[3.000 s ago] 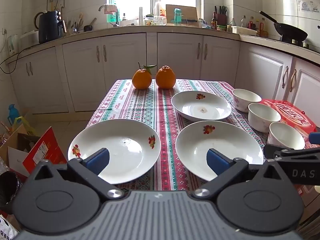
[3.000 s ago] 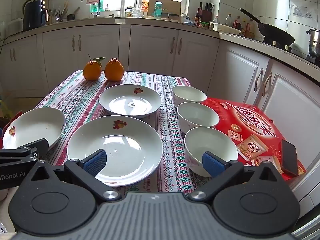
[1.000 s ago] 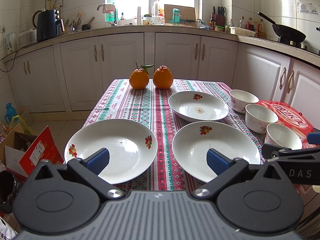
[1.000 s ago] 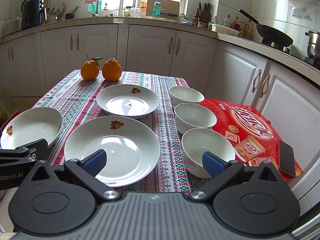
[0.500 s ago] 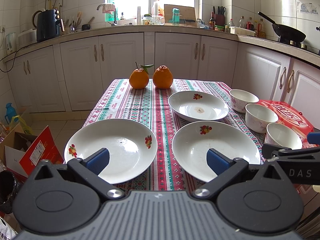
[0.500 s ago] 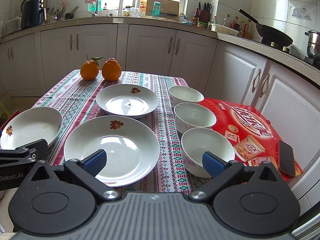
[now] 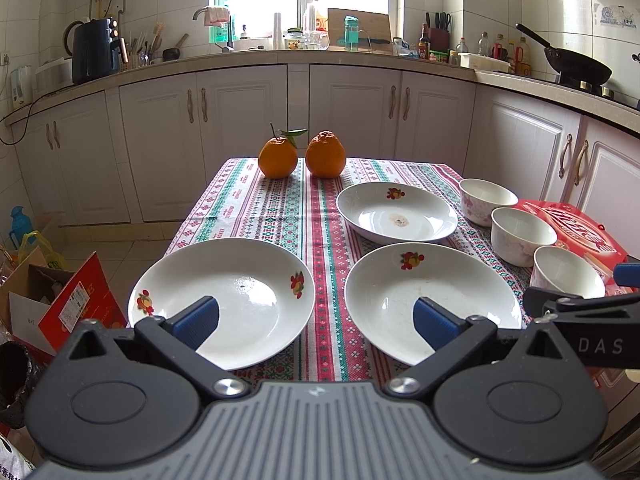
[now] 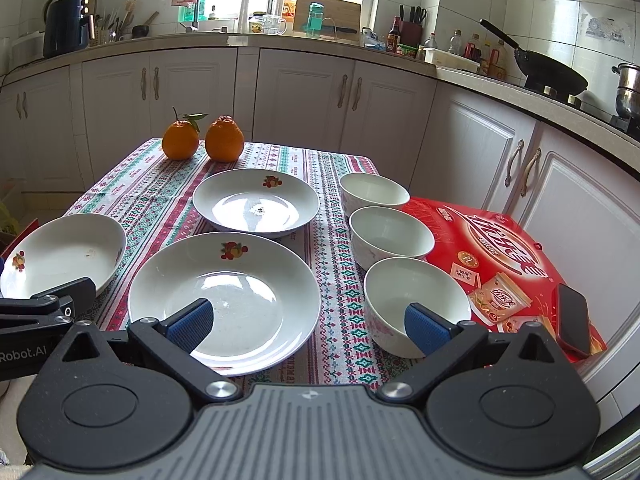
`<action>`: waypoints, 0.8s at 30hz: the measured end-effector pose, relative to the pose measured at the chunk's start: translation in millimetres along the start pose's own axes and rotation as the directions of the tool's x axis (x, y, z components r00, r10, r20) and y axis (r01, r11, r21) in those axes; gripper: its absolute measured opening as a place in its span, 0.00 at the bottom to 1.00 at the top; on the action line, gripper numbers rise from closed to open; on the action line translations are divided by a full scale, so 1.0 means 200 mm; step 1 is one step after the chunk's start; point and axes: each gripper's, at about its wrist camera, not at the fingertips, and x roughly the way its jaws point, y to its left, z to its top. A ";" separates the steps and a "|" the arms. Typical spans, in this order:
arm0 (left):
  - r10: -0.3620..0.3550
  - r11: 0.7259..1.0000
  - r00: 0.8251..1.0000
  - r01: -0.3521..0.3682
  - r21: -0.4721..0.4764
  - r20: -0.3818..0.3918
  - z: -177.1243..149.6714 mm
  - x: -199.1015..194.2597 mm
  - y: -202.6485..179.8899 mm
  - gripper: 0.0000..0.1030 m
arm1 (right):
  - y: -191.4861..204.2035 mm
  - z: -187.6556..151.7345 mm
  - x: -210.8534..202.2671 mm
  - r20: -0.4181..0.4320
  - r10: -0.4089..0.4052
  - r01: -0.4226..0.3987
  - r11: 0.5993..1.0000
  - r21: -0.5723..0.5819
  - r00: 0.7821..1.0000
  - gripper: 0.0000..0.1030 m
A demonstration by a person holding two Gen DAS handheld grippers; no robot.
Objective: Organize plates and bowls
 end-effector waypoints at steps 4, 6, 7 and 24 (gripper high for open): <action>-0.011 1.000 1.000 0.011 0.000 -0.001 0.00 0.01 0.02 0.99 | 0.01 0.02 0.02 -0.004 0.022 -0.022 1.000 -0.010 1.000 1.00; -0.020 1.000 1.000 0.020 0.005 0.008 0.01 0.01 0.03 0.99 | 0.01 0.04 0.02 -0.003 0.038 -0.038 0.999 -0.019 0.999 1.00; -0.024 1.000 1.000 0.023 0.009 0.013 0.01 0.01 0.04 0.99 | 0.01 0.05 0.03 -0.001 0.043 -0.043 0.999 -0.024 0.999 1.00; -0.002 0.993 0.999 0.008 0.114 -0.051 -0.11 0.08 0.40 0.99 | -0.06 0.36 0.17 0.108 0.366 -0.365 0.931 -0.032 0.924 1.00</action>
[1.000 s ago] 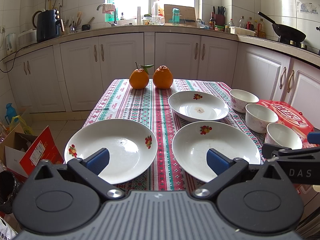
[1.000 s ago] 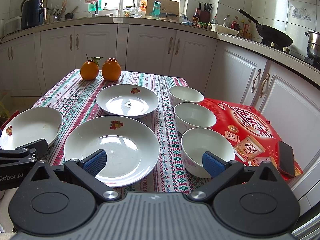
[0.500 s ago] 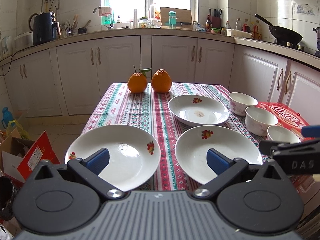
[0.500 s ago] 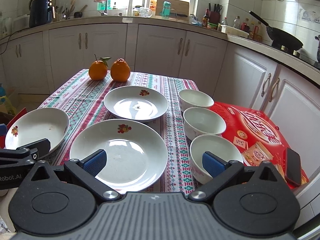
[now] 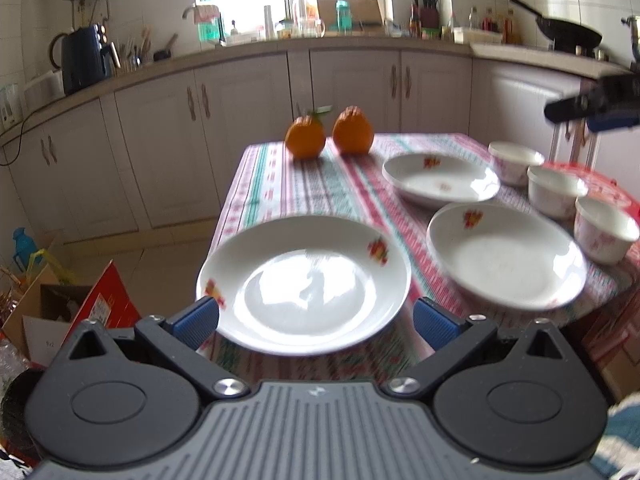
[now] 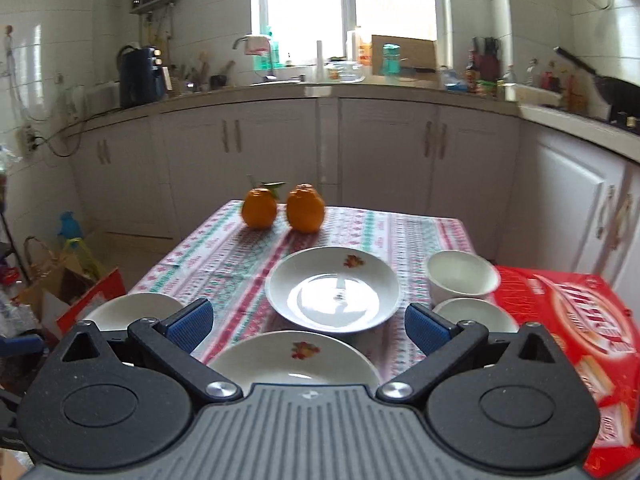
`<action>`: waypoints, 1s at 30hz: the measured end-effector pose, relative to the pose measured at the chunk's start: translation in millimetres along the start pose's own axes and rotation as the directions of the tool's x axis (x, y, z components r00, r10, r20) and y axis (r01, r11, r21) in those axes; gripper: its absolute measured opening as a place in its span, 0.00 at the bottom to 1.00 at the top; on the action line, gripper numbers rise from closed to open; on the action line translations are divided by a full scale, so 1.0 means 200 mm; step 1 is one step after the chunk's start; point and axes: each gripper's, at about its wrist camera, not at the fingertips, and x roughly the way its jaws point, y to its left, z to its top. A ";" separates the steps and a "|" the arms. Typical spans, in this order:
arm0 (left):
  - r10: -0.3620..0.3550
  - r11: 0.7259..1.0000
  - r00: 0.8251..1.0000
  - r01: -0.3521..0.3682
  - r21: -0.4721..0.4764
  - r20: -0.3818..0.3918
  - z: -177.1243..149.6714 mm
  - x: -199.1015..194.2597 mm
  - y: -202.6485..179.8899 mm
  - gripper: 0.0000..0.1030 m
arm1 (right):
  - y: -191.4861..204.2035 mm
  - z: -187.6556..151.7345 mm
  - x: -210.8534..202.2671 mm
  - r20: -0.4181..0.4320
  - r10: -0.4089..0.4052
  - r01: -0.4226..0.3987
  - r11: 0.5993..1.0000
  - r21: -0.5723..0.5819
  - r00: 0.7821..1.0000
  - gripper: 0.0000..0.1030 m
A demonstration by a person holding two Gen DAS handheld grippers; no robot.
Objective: Organize plates and bowls
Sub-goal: 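Grasp the white flower-decal plate at opposite rims with left and right grippers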
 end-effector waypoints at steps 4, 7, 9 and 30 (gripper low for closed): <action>-0.015 1.000 0.998 0.014 -0.007 -0.063 -0.09 0.08 0.06 0.99 | 0.03 0.01 0.09 -0.050 0.074 -0.074 0.997 0.008 0.996 1.00; -0.037 0.999 0.995 0.034 -0.034 -0.092 -0.12 0.14 0.10 0.99 | 0.06 0.01 0.15 -0.084 0.082 -0.083 0.997 -0.010 0.993 1.00; -0.053 0.998 0.994 0.049 -0.041 -0.101 -0.13 0.17 0.11 0.99 | 0.08 0.00 0.19 -0.107 0.079 -0.082 0.996 -0.020 0.991 1.00; -0.141 0.990 0.982 0.140 -0.011 -0.126 -0.10 0.32 0.21 1.00 | 0.36 0.09 0.69 -0.340 0.255 -0.316 0.939 -0.136 0.905 1.00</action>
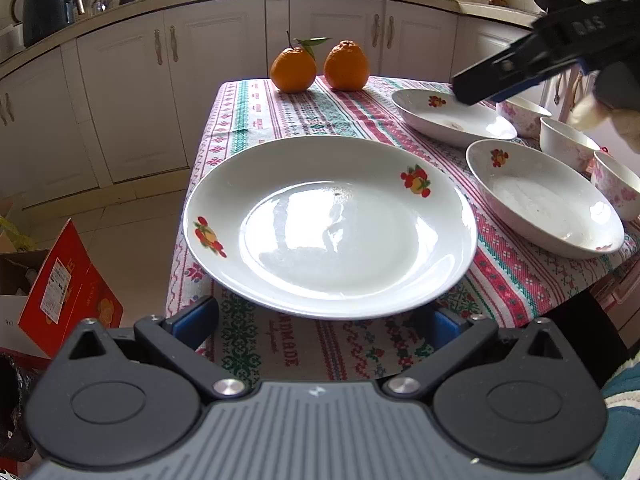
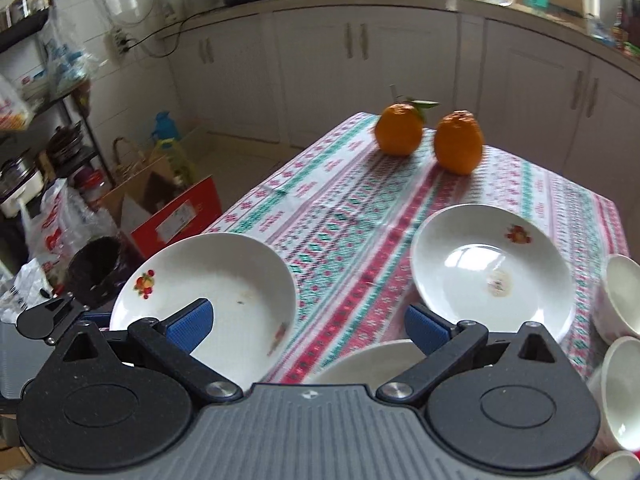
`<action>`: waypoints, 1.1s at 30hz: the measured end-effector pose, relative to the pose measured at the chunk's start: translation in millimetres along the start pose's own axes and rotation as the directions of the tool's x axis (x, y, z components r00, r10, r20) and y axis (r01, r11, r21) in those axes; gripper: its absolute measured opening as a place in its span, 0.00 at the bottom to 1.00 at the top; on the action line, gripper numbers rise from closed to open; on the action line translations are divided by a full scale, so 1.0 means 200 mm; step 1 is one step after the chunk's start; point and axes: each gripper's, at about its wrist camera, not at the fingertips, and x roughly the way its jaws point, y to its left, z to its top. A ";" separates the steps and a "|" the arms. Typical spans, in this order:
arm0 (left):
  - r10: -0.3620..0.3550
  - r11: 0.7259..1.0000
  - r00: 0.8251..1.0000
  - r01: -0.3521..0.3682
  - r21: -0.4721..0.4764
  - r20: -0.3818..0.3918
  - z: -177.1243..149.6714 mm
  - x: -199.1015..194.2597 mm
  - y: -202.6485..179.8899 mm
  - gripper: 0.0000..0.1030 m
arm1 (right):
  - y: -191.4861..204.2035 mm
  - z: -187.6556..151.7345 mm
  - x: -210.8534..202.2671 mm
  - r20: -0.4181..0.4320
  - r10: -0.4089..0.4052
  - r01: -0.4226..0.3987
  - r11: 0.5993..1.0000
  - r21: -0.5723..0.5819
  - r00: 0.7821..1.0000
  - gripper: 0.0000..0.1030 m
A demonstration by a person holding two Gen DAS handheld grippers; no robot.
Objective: Organize plates and bowls
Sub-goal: 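Grasp the white flower-decal plate at opposite rims with left and right grippers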
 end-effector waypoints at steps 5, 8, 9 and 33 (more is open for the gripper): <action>-0.008 1.000 1.000 0.008 0.013 0.010 0.00 0.00 0.00 1.00 | 0.02 0.06 0.18 -0.081 0.083 -0.088 0.995 -0.053 0.993 1.00; -0.016 1.000 1.000 0.016 0.020 0.017 -0.01 0.00 0.01 1.00 | 0.04 0.09 0.28 -0.120 0.112 -0.122 0.989 -0.082 0.986 1.00; -0.022 1.000 1.000 0.021 0.022 0.015 -0.01 0.00 0.01 1.00 | 0.04 0.10 0.31 -0.132 0.129 -0.142 0.986 -0.090 0.983 1.00; -0.097 0.992 0.995 0.097 0.077 -0.004 0.03 0.01 0.06 0.99 | 0.00 0.20 0.62 -0.255 0.342 -0.368 0.928 -0.063 0.904 0.72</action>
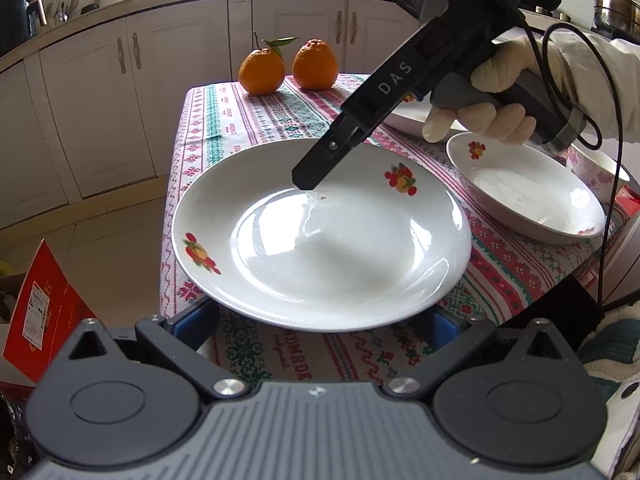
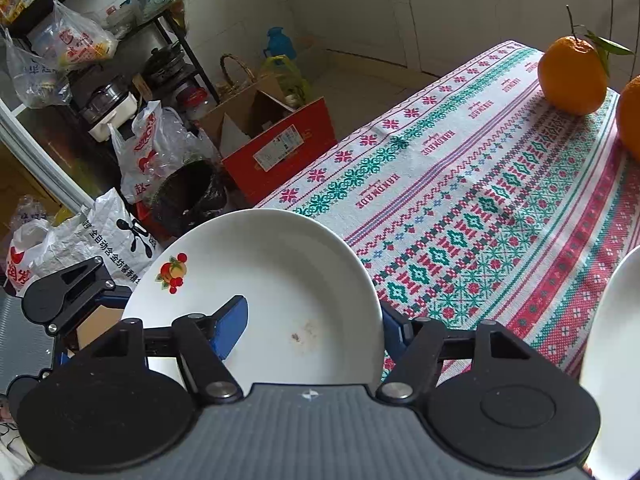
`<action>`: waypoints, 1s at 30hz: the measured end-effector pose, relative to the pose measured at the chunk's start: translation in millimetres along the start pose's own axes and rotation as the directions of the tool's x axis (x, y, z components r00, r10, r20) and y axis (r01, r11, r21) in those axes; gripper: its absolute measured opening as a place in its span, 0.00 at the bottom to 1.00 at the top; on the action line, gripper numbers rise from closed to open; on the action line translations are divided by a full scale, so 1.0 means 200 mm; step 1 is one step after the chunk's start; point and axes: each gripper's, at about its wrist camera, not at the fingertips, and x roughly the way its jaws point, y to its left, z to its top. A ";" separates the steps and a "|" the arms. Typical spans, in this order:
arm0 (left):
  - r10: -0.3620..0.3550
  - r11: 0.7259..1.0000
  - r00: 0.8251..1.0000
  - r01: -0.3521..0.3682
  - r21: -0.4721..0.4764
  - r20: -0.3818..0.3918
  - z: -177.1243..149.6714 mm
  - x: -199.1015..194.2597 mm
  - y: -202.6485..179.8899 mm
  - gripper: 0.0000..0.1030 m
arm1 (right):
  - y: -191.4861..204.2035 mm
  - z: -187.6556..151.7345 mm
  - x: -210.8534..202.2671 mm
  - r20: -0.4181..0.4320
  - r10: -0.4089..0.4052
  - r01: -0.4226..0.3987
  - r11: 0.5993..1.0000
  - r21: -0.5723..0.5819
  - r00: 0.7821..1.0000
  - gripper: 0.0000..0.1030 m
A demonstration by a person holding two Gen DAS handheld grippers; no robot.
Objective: Organize plates and bowls
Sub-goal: 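Lift the held plate with both grippers and carry it toward another white plate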
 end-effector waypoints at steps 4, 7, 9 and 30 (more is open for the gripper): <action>-0.006 1.000 1.000 0.006 0.013 0.000 0.01 0.00 0.00 0.98 | -0.02 0.01 0.01 -0.006 0.025 -0.025 1.000 0.008 1.000 0.71; -0.012 1.000 1.000 0.012 0.021 0.000 0.01 -0.01 -0.01 0.98 | -0.03 0.01 0.01 -0.006 0.042 -0.042 0.999 0.015 0.999 0.71; -0.017 1.000 1.000 0.017 0.018 -0.003 0.01 -0.01 0.00 0.98 | -0.04 0.01 0.01 -0.005 0.050 -0.050 0.998 0.024 0.999 0.71; -0.040 0.996 0.999 0.040 0.078 0.009 0.23 0.15 0.14 0.98 | -0.18 0.17 -0.06 0.071 -0.024 0.022 0.999 0.033 0.997 0.71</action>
